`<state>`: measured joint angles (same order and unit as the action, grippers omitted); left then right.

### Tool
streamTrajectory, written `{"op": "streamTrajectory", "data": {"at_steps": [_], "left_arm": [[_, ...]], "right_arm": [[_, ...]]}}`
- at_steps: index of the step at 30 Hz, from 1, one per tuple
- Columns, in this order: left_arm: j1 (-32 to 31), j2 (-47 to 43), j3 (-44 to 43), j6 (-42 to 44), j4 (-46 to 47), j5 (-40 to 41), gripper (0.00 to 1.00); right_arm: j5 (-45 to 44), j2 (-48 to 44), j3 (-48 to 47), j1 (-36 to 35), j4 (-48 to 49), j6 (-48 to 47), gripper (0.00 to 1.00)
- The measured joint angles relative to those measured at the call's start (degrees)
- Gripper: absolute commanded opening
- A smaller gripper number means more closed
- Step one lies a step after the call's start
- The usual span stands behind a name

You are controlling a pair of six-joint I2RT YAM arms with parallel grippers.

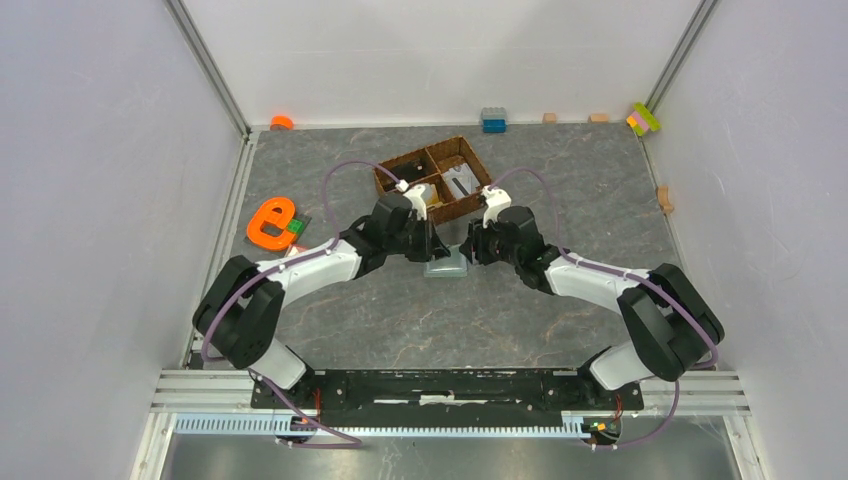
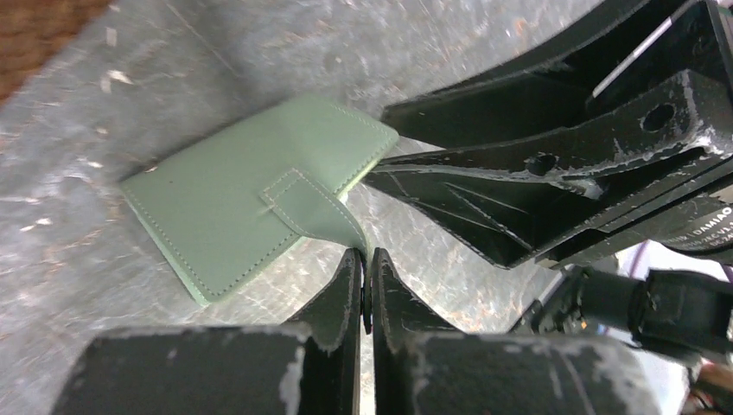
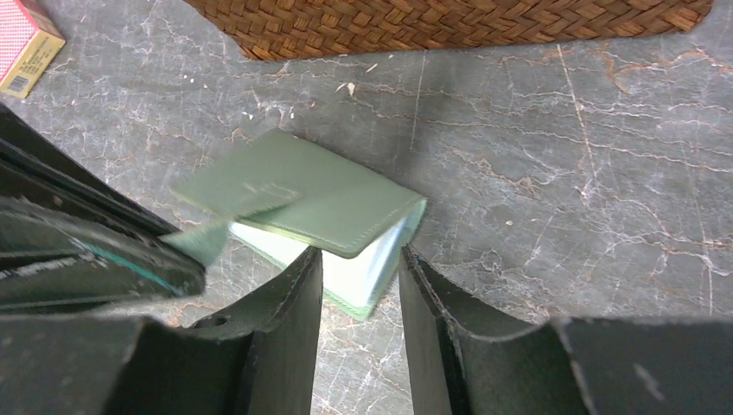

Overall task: Take the credit cards out of the card holder
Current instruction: Open the card holder at the center of the board.

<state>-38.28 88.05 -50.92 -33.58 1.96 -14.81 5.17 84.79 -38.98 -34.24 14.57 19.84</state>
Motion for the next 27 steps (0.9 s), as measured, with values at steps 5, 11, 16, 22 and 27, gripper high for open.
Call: {"op": "streamTrajectory", "data": {"at_steps": [5, 11, 16, 22, 27], "left_arm": [[-0.09, 1.97, -0.7, -0.02, 0.44, -5.57, 0.08], [-0.46, 2.75, -1.01, -0.5, 3.23, -12.07, 0.09], [-0.61, 3.58, -1.03, -0.96, 5.68, -16.41, 0.09], [2.78, 5.92, -1.36, -2.75, 4.96, -16.83, 0.09], [4.37, 6.84, -4.44, -2.56, -1.79, -11.52, 0.09]], "right_arm": [[0.57, 0.02, 0.0, 0.2, -0.04, 0.02, 0.43], [0.7, 0.02, 0.35, 0.79, 0.42, 0.04, 0.45], [2.34, 0.02, 0.46, 0.98, 1.27, 0.07, 0.49], [2.84, 0.04, 0.42, 0.98, 0.7, 0.24, 0.64], [0.63, 0.02, 0.11, 1.14, -2.05, 0.31, 0.86]]}}
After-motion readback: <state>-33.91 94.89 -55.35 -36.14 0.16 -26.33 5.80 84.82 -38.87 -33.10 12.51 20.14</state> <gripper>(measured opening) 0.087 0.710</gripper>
